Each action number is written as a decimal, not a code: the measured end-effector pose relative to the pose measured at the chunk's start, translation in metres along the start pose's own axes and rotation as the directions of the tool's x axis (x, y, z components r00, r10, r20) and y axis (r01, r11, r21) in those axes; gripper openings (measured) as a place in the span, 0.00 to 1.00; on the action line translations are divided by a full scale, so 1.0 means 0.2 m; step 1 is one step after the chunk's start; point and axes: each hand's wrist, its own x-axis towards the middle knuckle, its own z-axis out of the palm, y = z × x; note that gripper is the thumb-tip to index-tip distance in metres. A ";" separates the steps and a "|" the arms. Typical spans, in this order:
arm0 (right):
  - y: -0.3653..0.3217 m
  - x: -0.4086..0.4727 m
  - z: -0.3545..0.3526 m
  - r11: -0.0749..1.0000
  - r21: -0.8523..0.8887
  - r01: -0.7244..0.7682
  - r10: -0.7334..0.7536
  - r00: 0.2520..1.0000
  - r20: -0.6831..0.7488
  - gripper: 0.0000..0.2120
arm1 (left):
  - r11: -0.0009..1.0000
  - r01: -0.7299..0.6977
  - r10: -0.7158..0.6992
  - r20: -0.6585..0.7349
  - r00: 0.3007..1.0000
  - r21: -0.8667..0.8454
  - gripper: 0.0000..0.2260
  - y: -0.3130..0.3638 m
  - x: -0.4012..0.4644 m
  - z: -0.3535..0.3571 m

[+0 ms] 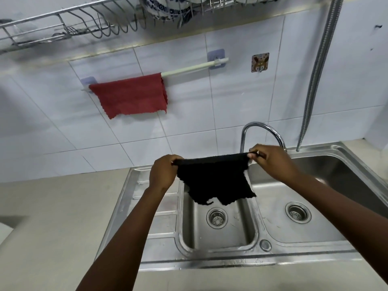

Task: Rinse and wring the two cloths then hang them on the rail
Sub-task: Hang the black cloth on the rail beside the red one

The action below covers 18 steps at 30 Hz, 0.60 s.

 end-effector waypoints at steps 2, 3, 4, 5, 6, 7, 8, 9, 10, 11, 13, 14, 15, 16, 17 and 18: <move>-0.01 -0.01 0.05 1.000 -0.026 -0.011 0.012 0.999 0.043 0.04 | 1.000 0.017 -0.017 0.033 0.999 0.007 0.17 -0.02 0.01 -0.02; -0.01 -0.01 0.05 1.000 -0.024 -0.020 0.021 0.999 0.037 0.04 | 1.000 0.017 -0.017 0.036 0.999 0.012 0.17 -0.02 0.02 -0.03; -0.01 -0.01 0.05 0.999 -0.010 -0.036 0.036 0.999 0.026 0.04 | 1.000 0.018 -0.019 0.026 0.999 0.017 0.16 -0.01 0.02 -0.04; 0.00 -0.01 0.05 0.998 0.011 -0.057 0.057 0.998 0.021 0.04 | 0.999 0.015 -0.016 0.028 0.999 0.035 0.15 0.00 0.02 -0.03; 0.02 -0.02 0.05 0.996 0.024 -0.080 0.080 0.996 0.035 0.04 | 0.998 0.006 -0.010 0.063 0.998 0.063 0.13 0.00 0.01 -0.02; 0.04 -0.03 0.07 0.995 0.017 -0.096 0.094 0.993 0.069 0.05 | 0.994 0.001 -0.015 0.128 0.992 0.106 0.09 -0.01 -0.01 -0.01; 0.06 -0.05 0.09 0.994 -0.012 -0.105 0.106 0.988 0.108 0.05 | 0.985 -0.002 -0.034 0.210 0.977 0.171 0.07 -0.04 -0.03 0.01; 0.07 -0.06 0.11 0.992 -0.051 -0.112 0.118 0.983 0.141 0.05 | 0.967 -0.016 -0.061 0.290 0.955 0.255 0.10 -0.06 -0.05 0.02; 0.08 -0.08 0.13 0.989 -0.086 -0.118 0.131 0.977 0.168 0.05 | 0.944 -0.022 -0.102 0.356 0.929 0.328 0.15 -0.10 -0.06 0.02; 0.08 -0.08 0.13 0.988 -0.106 -0.114 0.132 0.973 0.188 0.04 | 0.926 -0.016 -0.143 0.390 0.910 0.377 0.18 -0.12 -0.07 0.02; 0.04 -0.05 0.10 0.986 -0.107 -0.124 0.144 0.970 0.196 0.04 | 0.899 -0.006 -0.172 0.367 0.914 0.437 0.18 -0.14 -0.07 -0.01; 0.02 -0.02 0.07 0.985 -0.099 -0.144 0.161 0.968 0.193 0.04 | 0.890 -0.008 -0.156 0.323 0.933 0.455 0.16 -0.13 -0.05 -0.03; -0.01 0.02 0.04 0.983 -0.082 -0.162 0.175 0.966 0.189 0.05 | 0.891 -0.005 -0.138 0.280 0.950 0.455 0.13 -0.11 -0.04 -0.06; -0.04 0.07 0.01 0.982 -0.063 -0.179 0.188 0.965 0.185 0.07 | 0.908 0.012 -0.129 0.252 0.959 0.419 0.11 -0.10 -0.01 -0.11; -0.07 0.12 -0.02 0.979 -0.022 -0.202 0.202 0.962 0.183 0.09 | 0.950 0.049 -0.129 0.245 0.961 0.308 0.10 -0.08 0.02 -0.15; -0.09 0.18 -0.04 0.967 0.066 -0.247 0.231 0.955 0.184 0.09 | 0.985 0.101 -0.133 0.250 0.959 0.139 0.10 -0.07 0.05 -0.20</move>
